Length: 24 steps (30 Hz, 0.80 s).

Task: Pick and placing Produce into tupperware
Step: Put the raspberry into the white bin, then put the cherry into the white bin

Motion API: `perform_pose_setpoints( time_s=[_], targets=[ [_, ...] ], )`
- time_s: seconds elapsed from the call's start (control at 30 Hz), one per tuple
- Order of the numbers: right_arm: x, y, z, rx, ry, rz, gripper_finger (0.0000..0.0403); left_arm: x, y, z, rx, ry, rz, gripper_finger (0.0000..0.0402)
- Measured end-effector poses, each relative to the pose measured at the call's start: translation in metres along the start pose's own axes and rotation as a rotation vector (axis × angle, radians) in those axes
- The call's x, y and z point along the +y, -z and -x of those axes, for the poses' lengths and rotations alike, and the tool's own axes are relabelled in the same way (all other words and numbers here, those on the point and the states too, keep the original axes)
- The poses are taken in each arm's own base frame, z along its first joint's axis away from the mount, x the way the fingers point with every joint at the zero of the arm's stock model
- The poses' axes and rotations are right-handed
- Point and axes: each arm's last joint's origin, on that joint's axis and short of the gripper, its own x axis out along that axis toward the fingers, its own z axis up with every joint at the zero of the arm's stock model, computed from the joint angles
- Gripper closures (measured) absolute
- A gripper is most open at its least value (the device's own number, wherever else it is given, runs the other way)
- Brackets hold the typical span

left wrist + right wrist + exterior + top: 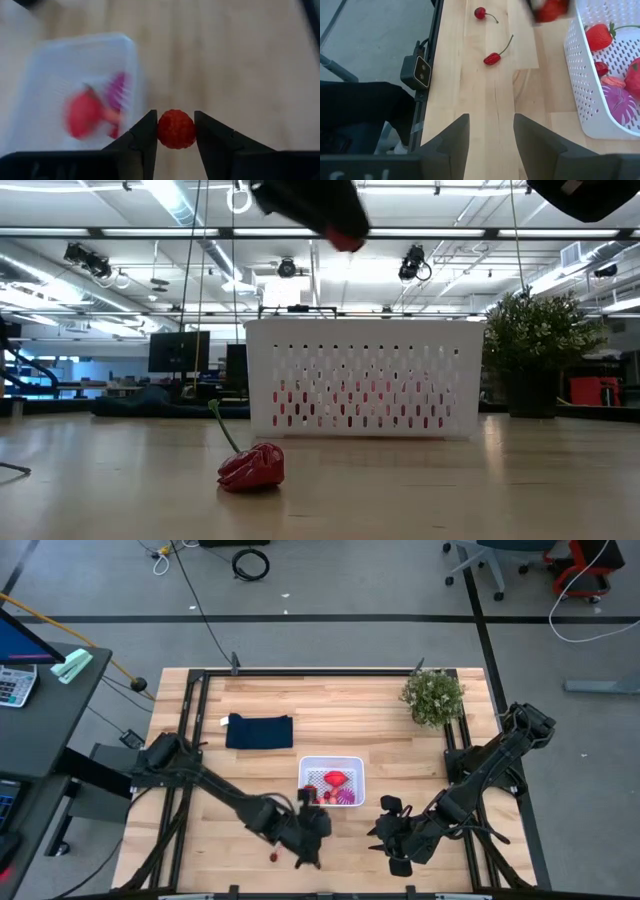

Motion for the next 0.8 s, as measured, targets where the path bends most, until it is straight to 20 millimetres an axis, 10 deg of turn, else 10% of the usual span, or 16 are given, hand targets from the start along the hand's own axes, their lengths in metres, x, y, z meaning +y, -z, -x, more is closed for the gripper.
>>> perform_pose_setpoints(
  time_s=[0.4, 0.8],
  targets=[
    [0.000, 0.000, 0.000, -0.001, 0.001, -0.001, 0.0241, 0.089, -0.008, -0.042, 0.220, -0.053, 0.200, 0.0263],
    [0.007, 0.006, 0.004, -0.020, 0.016, 0.025, 0.0241, 0.094, -0.004, -0.055, 0.267, -0.009, 0.115, 0.0213]
  ],
)
